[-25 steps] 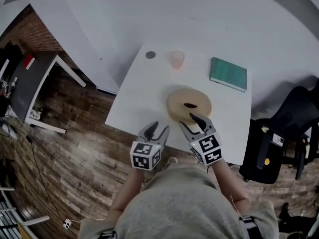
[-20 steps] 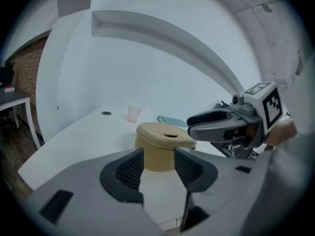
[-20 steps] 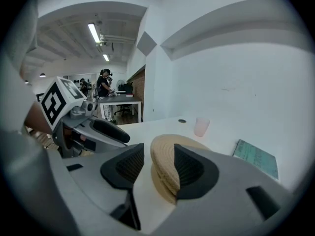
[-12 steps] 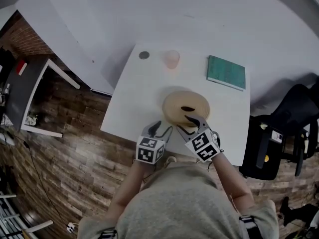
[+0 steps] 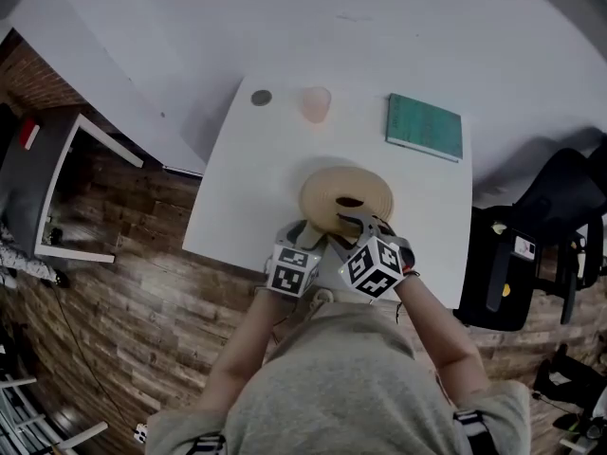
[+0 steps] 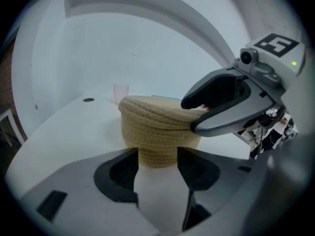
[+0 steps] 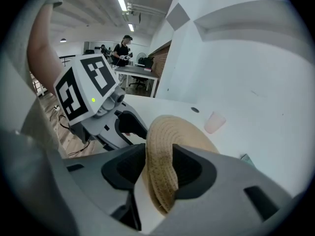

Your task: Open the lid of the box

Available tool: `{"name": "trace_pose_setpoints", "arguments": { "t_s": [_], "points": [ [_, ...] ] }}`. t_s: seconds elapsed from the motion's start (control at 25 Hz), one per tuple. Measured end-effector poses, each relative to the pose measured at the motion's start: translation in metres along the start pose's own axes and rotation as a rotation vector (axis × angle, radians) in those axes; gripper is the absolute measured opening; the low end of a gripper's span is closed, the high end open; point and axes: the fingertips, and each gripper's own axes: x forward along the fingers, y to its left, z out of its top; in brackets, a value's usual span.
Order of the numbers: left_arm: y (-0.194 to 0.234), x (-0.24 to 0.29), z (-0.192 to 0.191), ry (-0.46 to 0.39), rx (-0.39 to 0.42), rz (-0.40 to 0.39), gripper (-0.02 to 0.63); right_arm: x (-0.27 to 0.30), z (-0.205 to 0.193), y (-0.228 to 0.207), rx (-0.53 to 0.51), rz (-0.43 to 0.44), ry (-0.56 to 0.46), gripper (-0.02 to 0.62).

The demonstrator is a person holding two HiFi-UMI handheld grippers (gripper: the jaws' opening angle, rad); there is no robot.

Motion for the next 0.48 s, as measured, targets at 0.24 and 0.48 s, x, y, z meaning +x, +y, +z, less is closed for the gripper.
{"name": "trace_pose_setpoints", "arguments": {
  "t_s": [0.24, 0.48],
  "points": [
    [0.0033, 0.0085, 0.0007, 0.008, 0.025, 0.020, 0.224, 0.0053, -0.0023, 0.0006, -0.057, 0.003, 0.024, 0.149],
    [0.0038, 0.0087, 0.0002, 0.009, 0.021, 0.026, 0.222, 0.0060, -0.0017, 0.0005, -0.060, -0.006, 0.020, 0.143]
  ]
}}
